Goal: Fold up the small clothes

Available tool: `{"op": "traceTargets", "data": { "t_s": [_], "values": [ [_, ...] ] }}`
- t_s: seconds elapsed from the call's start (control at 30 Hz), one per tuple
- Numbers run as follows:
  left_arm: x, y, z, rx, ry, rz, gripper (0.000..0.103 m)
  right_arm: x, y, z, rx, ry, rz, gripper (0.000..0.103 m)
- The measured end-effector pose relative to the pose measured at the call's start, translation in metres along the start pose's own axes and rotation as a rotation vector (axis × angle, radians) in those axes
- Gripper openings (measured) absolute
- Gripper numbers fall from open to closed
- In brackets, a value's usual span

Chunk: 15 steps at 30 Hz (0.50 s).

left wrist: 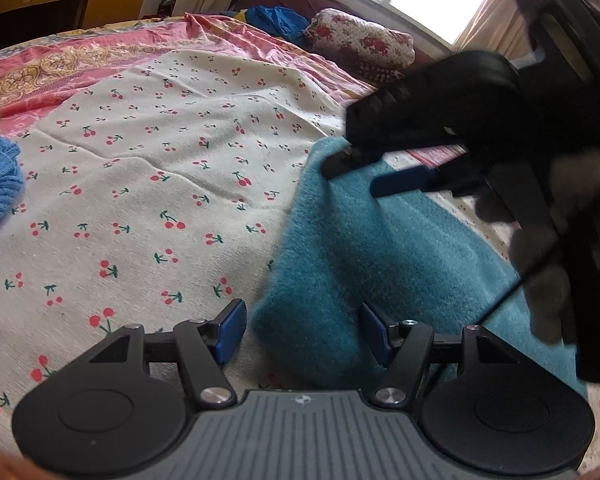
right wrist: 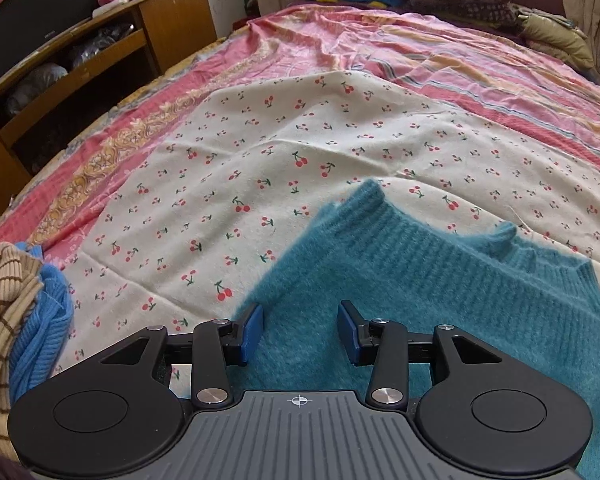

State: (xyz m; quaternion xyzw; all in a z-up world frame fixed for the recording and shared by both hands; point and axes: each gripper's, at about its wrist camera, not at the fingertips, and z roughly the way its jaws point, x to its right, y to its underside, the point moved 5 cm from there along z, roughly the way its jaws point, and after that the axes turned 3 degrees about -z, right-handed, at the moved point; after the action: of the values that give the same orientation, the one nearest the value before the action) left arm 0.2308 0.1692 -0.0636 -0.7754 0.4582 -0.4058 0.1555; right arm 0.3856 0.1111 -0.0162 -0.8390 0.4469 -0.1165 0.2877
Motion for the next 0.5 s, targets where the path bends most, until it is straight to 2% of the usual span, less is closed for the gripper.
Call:
{"op": "traceTargets", "data": {
  "t_s": [0.2,0.4,0.5],
  "values": [
    [0.005,0.004,0.001,-0.002,-0.005,0.023,0.071,-0.012,-0.011,0.015,-0.035,0.021,-0.027,0.058],
    [0.005,0.004,0.002,-0.001,-0.001,0.024,0.071,-0.032,-0.013,0.041,-0.111,0.136,-0.159,0.065],
    [0.007,0.004,0.002,0.001,-0.001,0.029,0.071,-0.039,-0.01,0.056,-0.155,0.218,-0.278,0.065]
  ]
}}
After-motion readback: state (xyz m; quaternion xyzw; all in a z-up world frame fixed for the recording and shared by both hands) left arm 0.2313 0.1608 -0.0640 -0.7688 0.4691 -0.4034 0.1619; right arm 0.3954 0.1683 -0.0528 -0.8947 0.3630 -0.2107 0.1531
